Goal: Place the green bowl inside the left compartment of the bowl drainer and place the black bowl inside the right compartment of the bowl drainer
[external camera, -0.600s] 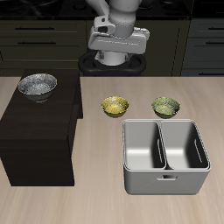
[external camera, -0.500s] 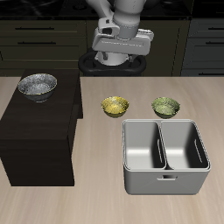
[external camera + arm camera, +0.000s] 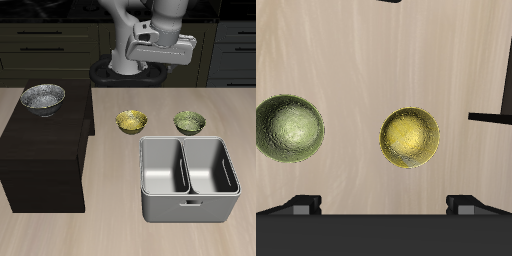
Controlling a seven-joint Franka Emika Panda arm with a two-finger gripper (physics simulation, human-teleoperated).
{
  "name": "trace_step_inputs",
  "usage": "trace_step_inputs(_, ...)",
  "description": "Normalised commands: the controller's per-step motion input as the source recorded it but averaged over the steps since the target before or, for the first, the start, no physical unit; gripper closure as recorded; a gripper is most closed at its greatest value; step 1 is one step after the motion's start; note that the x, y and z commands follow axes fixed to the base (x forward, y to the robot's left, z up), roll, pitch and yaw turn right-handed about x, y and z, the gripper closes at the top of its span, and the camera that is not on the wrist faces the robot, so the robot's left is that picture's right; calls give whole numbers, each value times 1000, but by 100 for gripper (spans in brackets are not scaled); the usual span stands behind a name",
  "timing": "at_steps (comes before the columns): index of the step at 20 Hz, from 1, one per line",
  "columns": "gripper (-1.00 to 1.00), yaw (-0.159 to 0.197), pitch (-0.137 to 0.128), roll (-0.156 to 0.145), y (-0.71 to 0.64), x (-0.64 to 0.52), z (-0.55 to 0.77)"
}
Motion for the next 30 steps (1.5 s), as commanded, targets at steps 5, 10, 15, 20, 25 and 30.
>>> trace_step_inputs(5, -100, 3, 7, 80, 409, 23, -18)
trace_step_inputs(10, -100, -13, -10, 106, 382, 51, -37)
trace_step_inputs(15, -100, 5, 16, 25, 52, 131, -98)
trace_step_inputs(20, -100, -23, 4, -7, -21, 145, -55)
trace_step_inputs(25, -100, 30, 4, -2, 28, 8, -234)
trace_step_inputs(30, -100, -2, -15, -5, -60, 16, -113)
